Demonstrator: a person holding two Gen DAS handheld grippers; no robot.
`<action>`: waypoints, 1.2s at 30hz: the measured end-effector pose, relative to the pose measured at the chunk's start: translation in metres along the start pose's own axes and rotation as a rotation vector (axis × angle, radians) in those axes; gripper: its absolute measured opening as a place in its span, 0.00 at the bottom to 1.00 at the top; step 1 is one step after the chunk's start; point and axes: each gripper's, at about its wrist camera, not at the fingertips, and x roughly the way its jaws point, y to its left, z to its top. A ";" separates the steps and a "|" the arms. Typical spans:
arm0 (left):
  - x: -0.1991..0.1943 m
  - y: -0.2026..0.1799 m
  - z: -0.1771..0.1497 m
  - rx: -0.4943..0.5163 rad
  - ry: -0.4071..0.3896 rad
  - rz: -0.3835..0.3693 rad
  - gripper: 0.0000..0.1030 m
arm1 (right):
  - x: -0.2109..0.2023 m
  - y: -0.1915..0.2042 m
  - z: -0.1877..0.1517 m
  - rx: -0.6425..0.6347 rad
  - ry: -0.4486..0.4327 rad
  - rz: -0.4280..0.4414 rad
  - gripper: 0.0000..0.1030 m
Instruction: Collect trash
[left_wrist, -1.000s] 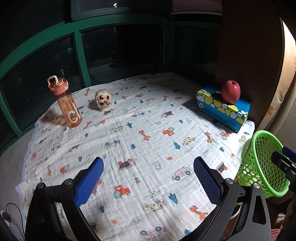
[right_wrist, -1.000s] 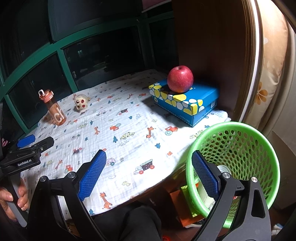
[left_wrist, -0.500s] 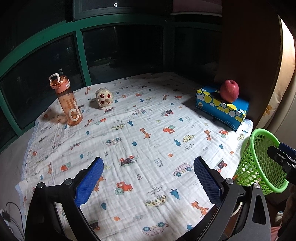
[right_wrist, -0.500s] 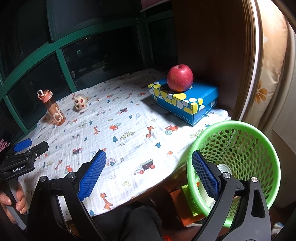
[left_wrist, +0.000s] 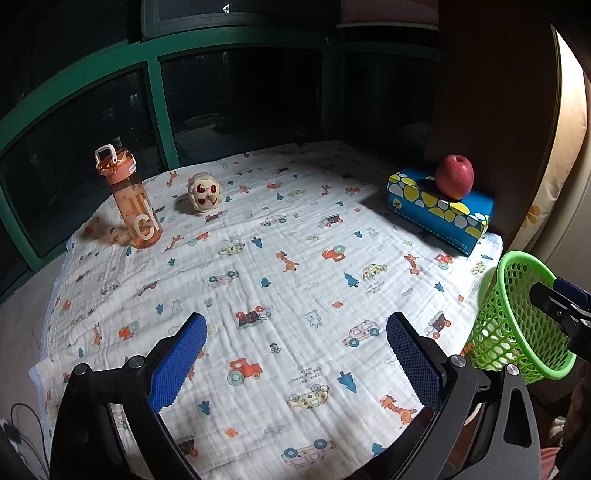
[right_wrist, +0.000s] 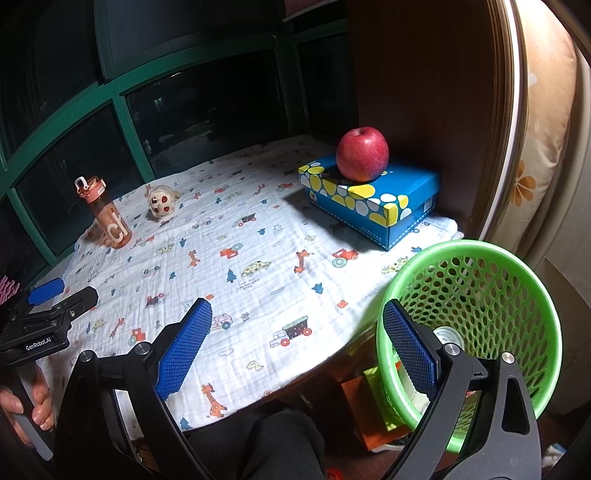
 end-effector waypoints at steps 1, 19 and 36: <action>0.000 0.000 0.000 0.000 0.001 0.000 0.92 | 0.000 0.000 0.000 0.000 0.001 0.000 0.90; 0.005 0.001 -0.004 -0.003 0.011 0.006 0.92 | 0.005 0.003 -0.002 0.000 0.009 0.007 0.90; 0.006 0.002 -0.005 -0.002 0.011 0.008 0.92 | 0.007 0.004 -0.003 0.001 0.014 0.012 0.90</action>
